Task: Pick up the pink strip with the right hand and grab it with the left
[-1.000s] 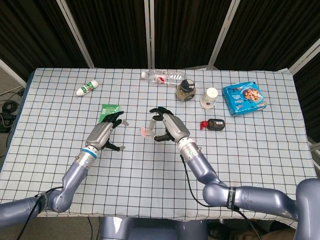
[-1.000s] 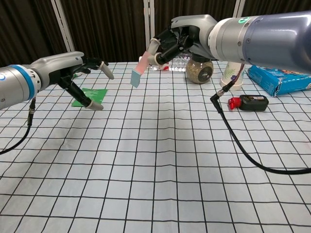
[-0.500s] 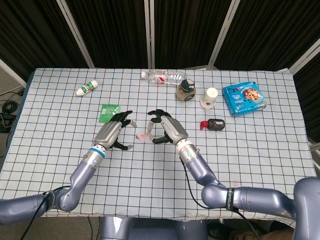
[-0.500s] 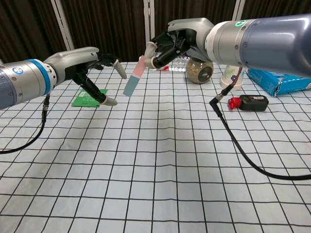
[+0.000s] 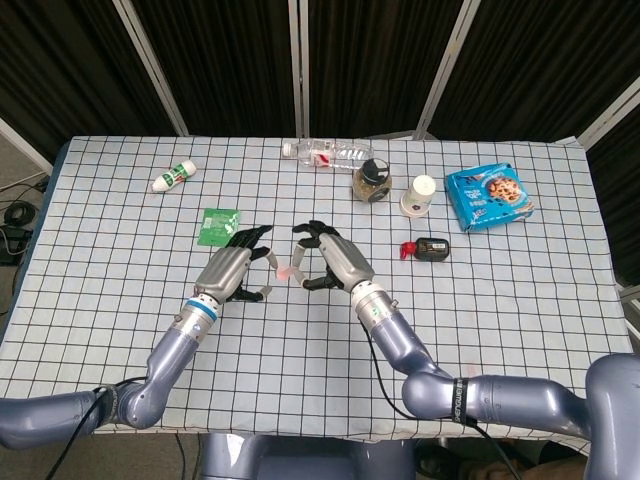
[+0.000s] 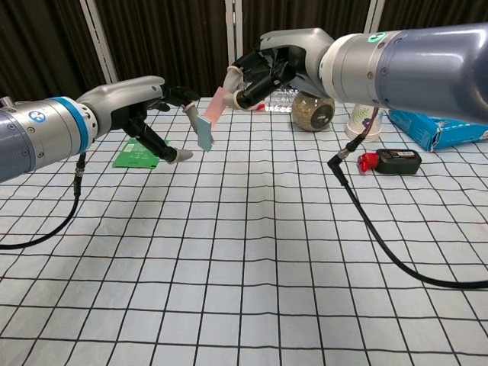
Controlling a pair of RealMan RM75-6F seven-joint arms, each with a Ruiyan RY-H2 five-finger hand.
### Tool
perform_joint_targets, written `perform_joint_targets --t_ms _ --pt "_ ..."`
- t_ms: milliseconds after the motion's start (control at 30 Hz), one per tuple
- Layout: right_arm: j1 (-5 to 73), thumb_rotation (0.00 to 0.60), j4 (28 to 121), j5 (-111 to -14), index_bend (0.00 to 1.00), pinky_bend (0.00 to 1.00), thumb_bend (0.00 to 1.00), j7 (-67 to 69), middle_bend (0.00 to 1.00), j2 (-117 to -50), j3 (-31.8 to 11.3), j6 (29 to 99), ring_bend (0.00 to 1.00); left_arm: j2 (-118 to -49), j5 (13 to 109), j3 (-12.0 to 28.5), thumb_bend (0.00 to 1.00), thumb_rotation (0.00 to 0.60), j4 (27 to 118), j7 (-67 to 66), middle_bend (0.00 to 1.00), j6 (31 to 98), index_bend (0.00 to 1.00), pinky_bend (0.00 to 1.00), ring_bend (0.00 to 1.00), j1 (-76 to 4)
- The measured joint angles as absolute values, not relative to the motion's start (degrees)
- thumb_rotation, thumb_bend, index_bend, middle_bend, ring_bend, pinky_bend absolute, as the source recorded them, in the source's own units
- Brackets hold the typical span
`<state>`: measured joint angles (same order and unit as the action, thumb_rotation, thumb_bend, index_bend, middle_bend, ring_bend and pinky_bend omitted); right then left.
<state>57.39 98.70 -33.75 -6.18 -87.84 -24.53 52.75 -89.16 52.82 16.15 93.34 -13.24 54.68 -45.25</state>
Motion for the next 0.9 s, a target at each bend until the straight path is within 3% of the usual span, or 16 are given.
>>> perform_joint_targets --t_ms 900 --pt "57.5 0.600 99.0 -36.5 0.80 0.00 0.43 -5.7 0.17 -87.5 -23.4 52.6 0.00 -88.2 54.3 15.0 0.32 0.600 95.9 -12.3 0.00 56.7 0.40 0.00 0.00 -45.0"
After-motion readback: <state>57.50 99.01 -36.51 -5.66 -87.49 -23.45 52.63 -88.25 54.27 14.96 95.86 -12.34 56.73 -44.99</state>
